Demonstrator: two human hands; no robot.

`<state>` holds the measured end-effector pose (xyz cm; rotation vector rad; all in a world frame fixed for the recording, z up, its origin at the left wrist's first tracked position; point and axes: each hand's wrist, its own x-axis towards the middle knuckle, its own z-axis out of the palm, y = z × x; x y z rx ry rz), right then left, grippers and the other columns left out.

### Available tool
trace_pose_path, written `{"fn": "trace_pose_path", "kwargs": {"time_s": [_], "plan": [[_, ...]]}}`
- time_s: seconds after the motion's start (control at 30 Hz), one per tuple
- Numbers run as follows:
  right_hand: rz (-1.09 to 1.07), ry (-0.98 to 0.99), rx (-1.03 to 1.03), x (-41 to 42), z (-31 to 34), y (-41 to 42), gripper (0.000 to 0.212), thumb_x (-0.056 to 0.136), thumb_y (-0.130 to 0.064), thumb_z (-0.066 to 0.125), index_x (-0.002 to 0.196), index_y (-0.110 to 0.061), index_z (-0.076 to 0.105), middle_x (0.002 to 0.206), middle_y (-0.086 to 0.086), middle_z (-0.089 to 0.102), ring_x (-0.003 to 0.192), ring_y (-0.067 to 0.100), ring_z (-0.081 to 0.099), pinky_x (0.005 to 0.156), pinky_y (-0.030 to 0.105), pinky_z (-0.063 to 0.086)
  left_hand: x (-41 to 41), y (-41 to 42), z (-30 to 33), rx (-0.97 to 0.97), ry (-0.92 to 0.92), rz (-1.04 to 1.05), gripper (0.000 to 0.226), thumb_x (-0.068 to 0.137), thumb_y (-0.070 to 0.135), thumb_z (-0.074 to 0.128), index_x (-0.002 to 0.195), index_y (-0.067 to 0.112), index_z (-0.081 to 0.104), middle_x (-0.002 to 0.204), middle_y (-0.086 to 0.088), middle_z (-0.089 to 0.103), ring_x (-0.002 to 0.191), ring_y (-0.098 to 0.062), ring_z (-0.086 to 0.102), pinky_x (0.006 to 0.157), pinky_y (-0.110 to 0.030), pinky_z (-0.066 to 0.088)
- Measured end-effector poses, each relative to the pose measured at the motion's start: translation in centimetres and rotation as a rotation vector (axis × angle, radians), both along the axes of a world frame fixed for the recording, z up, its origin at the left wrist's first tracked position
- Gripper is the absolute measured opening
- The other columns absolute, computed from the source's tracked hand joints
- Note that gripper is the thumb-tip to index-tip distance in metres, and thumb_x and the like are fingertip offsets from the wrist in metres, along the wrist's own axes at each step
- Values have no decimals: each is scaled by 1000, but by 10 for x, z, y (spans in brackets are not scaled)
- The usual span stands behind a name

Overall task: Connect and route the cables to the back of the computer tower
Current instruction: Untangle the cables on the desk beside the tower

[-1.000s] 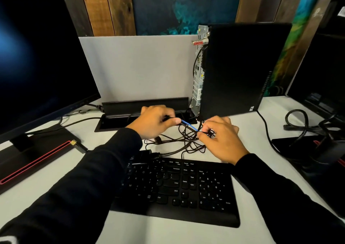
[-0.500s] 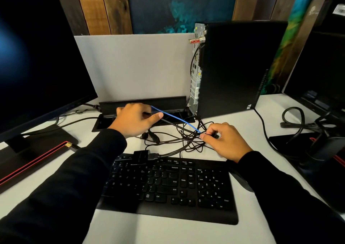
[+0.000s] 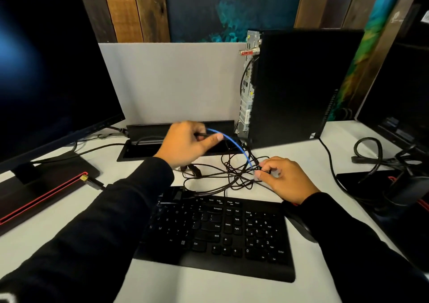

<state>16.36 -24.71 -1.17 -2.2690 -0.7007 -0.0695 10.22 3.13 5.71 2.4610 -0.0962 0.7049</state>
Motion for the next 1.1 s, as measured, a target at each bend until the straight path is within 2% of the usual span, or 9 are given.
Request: {"fn": "trace_pose_path", "kwargs": {"time_s": [0.17, 0.37, 0.53, 0.63, 0.7, 0.8, 0.87, 0.97, 1.1], "plan": [[-98, 125, 75, 5, -6, -4, 10, 88, -24, 76, 79, -28, 73, 97, -7, 74, 98, 22, 66, 92, 35, 51, -14, 26, 33, -372, -159, 82, 62, 92, 43, 71, 56, 6, 37, 56, -5, 26, 53, -15, 25, 53, -29, 24], [-103, -65, 164, -15, 31, 10, 23, 89, -28, 70, 110, -38, 70, 109, -26, 60, 116, 14, 50, 110, 45, 38, -27, 40, 57, 28, -97, 135, 57, 77, 29, 79, 50, 6, 33, 56, -5, 20, 59, -16, 17, 47, -22, 20], [140, -55, 240, -47, 59, 48, 75, 79, -63, 72, 146, -40, 47, 134, -19, 54, 109, -1, 60, 89, 22, 52, -26, 17, 53, 152, 15, -95, 48, 66, 35, 75, 50, 4, 43, 51, -5, 23, 58, -14, 18, 48, -28, 22], [167, -106, 128, -52, 48, 71, 71, 87, -36, 80, 147, -42, 44, 123, -11, 58, 76, 4, 68, 70, 21, 56, -26, -9, 55, 184, 51, -259, 49, 71, 33, 79, 48, 9, 43, 52, -10, 29, 58, -14, 20, 51, -29, 31], [131, -115, 251, -42, 41, 71, 51, 94, -10, 71, 139, -32, 56, 104, -6, 63, 59, 10, 67, 61, 27, 57, -24, -15, 62, 151, 21, -273, 55, 74, 26, 82, 47, 10, 36, 51, -4, 24, 57, -15, 19, 50, -20, 27], [-19, -82, 392, -17, 38, 45, 35, 97, -2, 65, 124, -23, 67, 94, -7, 65, 57, 12, 68, 64, 34, 61, -24, -8, 75, 75, -59, -149, 59, 80, 31, 83, 51, 10, 36, 49, 3, 25, 55, -15, 22, 52, -15, 27], [-187, -71, 284, -3, 35, 24, 29, 96, -5, 67, 117, -26, 69, 101, 0, 69, 58, 11, 69, 69, 32, 59, -24, -4, 84, -8, -122, -102, 57, 86, 37, 78, 54, 9, 41, 50, 3, 31, 53, -13, 26, 54, -18, 26], [-350, -41, 65, 3, 31, 12, 50, 95, -18, 71, 141, -27, 56, 132, 9, 61, 84, 13, 70, 88, 28, 51, -18, -6, 99, -12, -209, -102, 45, 94, 31, 66, 60, 5, 55, 51, -5, 43, 51, -17, 37, 52, -24, 30], [-157, -282, 248, -13, 65, 21, 83, 92, -33, 74, 159, -32, 26, 155, 0, 35, 134, 17, 47, 110, 34, 42, -7, -15, 106, 123, -174, -167, 29, 86, 21, 57, 70, 1, 71, 71, -21, 67, 66, -33, 61, 63, -32, 47]]}}
